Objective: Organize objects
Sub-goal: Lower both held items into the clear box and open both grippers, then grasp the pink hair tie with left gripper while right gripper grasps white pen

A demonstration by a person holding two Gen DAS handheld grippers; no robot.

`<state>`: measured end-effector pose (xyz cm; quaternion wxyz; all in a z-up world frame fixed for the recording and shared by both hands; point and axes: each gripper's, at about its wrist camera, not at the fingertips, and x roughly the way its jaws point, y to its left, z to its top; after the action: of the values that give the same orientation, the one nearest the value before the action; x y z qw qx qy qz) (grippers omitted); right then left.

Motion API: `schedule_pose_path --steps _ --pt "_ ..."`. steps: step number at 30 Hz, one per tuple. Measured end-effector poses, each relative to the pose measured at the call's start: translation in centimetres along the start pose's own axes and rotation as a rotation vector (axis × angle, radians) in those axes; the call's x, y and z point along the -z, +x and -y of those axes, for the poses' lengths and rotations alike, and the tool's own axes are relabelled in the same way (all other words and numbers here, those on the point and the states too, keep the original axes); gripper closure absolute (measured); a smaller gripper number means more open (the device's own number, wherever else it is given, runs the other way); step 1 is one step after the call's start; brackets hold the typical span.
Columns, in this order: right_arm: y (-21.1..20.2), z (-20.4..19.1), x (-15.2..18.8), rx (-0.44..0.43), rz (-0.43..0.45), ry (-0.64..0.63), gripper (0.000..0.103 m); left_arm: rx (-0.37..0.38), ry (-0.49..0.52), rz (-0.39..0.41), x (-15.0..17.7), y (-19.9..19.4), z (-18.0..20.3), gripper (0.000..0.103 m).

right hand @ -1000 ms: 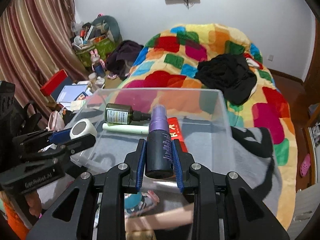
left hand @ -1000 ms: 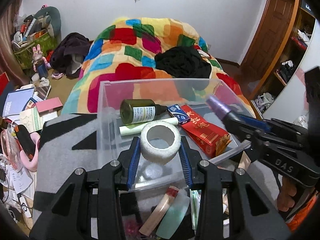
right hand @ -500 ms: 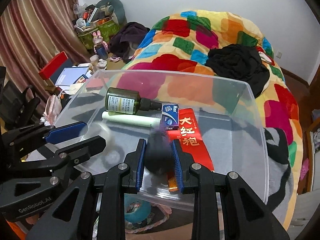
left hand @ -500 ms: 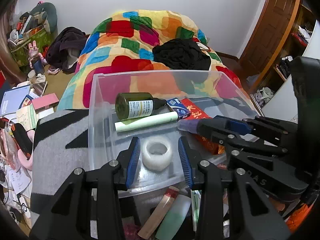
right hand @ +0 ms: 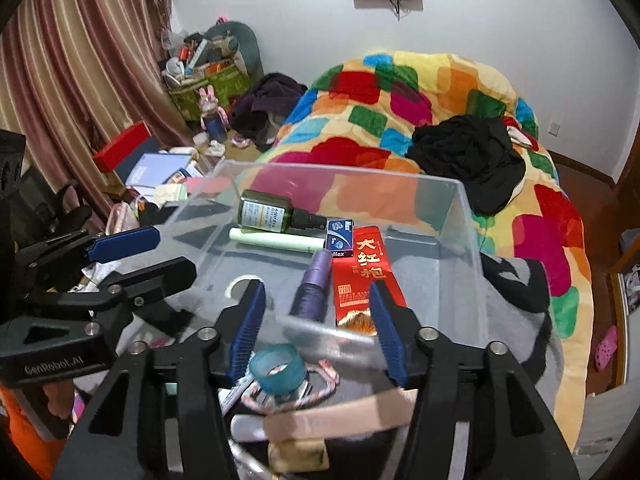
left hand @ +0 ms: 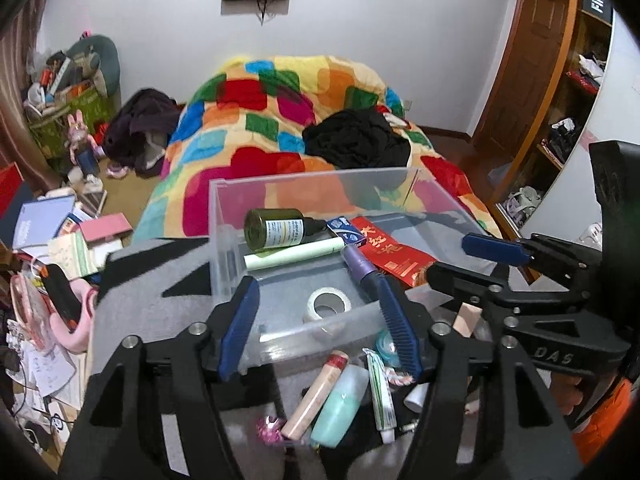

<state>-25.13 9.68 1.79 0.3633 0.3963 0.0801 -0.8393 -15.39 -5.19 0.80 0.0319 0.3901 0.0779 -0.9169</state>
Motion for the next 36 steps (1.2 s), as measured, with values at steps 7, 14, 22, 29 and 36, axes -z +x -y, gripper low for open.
schedule_pose_path --steps 7,14,22,29,36 --pt "-3.2 -0.4 1.7 0.017 0.057 -0.024 0.036 -0.031 0.037 0.038 1.6 -2.7 0.2 0.022" --pt "-4.6 0.6 4.3 0.019 0.050 0.000 0.028 -0.046 0.030 -0.009 4.7 -2.7 -0.9 0.017" --pt "-4.4 1.1 9.1 0.023 -0.034 -0.020 0.027 -0.058 -0.004 -0.157 9.9 -0.3 -3.2 0.017" --pt "-2.9 -0.1 12.2 0.000 -0.126 -0.086 0.027 -0.068 0.043 -0.172 11.3 0.8 -2.5 0.017" --pt "-2.0 -1.5 13.0 0.007 -0.157 -0.158 0.065 -0.078 0.056 -0.124 11.0 1.3 -1.8 0.043"
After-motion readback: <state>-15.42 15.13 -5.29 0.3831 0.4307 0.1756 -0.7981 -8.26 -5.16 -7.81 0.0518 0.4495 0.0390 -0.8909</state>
